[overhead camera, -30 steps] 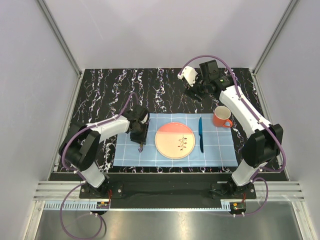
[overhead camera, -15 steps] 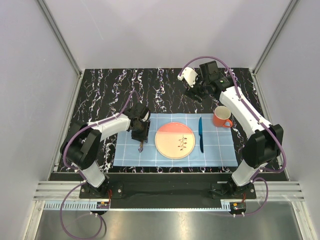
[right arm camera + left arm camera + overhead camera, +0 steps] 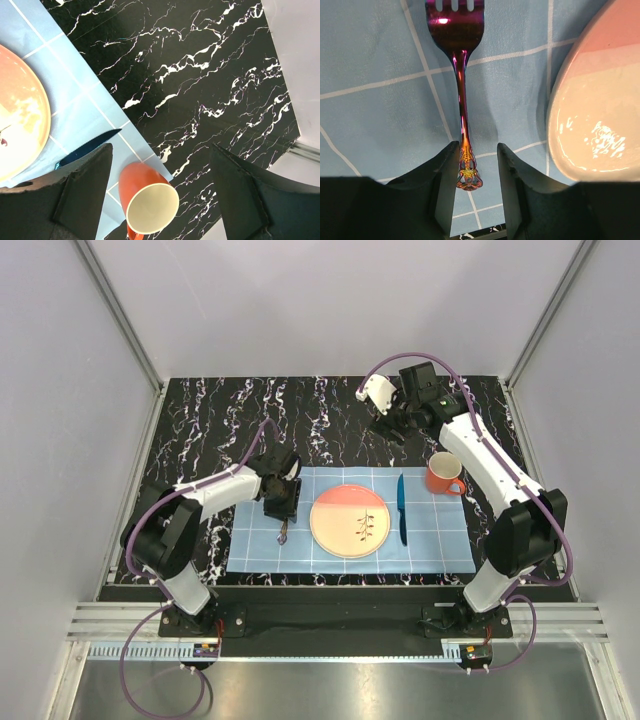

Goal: Set the dinner table for one person
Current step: Place the fork on the napkin.

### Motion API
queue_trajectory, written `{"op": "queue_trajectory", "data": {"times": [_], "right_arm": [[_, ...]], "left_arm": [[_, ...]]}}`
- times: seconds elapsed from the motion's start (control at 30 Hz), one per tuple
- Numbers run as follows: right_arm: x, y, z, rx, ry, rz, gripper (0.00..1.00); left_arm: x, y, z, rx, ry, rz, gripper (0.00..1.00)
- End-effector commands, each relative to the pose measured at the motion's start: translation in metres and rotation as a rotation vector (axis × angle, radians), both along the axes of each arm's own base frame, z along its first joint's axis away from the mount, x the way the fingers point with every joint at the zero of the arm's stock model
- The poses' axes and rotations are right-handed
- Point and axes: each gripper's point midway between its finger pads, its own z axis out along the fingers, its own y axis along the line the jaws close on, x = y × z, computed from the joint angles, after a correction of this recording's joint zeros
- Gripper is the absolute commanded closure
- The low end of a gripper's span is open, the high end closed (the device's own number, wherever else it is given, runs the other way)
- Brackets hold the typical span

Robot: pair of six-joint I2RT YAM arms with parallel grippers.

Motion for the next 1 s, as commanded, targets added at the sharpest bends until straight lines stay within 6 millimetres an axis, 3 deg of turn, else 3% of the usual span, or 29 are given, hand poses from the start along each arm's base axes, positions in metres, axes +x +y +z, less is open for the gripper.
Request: {"op": "queue_trajectory", "data": {"times": [0.0,0.5,0.67,0.83,0.97], "right_arm": [[0.001,0.005,0.03,0.02,-0.089,0.013,0.16],[0.001,0.005,0.03,0.025,-0.088,0.01,0.16],[-0.001,0.004,0.03,0.024,-0.088,0.012,0.16],[0.0,0.005,0.031,0.023,-0.091,0.015,0.16],[0.002,0.006,0.032,0.029,-0.091,0.013,0.16]], "left_arm": [[0.011,-0.014,0.013,-0.044,-0.025,-0.004,0.59],[0.017,-0.009,0.022,-0.016,-0.05,0.003,0.59],[0.03,0.016,0.032,0.037,-0.099,0.037,0.59],[0.036,0.059,0.029,0.14,-0.124,0.064,0.58],[0.025,0.071,0.021,0.138,-0.096,0.056,0.59]]}}
